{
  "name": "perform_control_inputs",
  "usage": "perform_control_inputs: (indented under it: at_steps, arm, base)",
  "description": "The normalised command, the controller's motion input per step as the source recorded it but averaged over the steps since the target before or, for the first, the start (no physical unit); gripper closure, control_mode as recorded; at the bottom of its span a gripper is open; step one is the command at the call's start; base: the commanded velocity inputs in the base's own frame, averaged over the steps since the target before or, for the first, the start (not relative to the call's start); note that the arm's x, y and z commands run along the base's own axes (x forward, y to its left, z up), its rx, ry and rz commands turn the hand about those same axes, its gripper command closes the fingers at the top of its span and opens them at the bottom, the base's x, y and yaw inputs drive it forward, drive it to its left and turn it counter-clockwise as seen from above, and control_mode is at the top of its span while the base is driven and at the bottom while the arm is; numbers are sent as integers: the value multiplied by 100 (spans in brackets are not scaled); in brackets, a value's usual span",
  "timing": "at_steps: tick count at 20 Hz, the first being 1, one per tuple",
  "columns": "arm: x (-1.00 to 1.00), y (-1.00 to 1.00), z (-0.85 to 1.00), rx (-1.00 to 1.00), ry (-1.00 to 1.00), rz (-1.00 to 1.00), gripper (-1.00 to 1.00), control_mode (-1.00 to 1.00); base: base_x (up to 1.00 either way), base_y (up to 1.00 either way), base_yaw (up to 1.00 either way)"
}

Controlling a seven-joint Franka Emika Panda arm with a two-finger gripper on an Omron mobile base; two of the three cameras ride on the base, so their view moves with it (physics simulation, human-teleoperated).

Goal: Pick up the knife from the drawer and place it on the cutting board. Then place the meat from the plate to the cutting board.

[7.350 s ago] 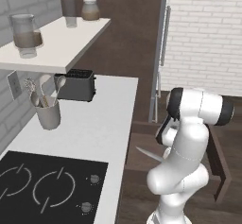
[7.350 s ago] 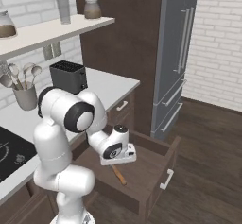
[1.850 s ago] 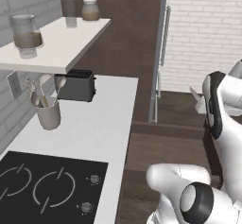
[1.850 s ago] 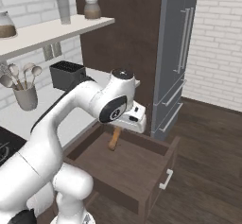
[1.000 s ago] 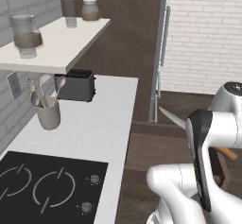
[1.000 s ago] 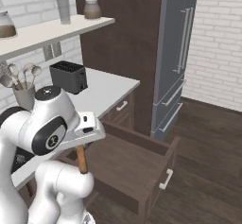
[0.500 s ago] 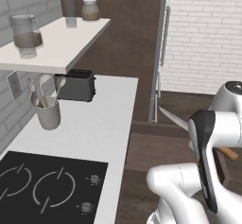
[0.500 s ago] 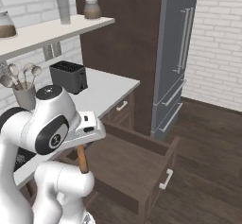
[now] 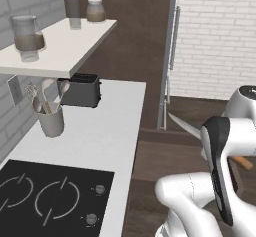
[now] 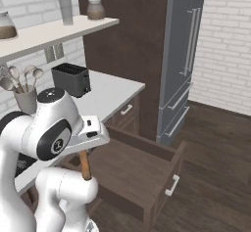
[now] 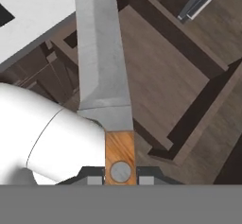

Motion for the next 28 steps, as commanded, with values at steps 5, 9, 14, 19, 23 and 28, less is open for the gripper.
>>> perform_control_inputs:
  at_steps: [5,9,14,19,23,28]
  arm:
    - [0,0,0,0,0,0,100,100]
    - [0,0,0,0,0,0,100,100]
    - [0,0,0,0,0,0,100,100]
    - [0,0,0,0,0,0,100,100]
    - [0,0,0,0,0,0,100,100]
    - [0,0,0,0,0,0,100,100]
  base:
    - [-54,-9,-16]
    - [-74,-20,-45]
    - [-61,-22,-58]
    - [-14,-57,-65]
    - [0,-66,-65]
    - [0,-65,-67]
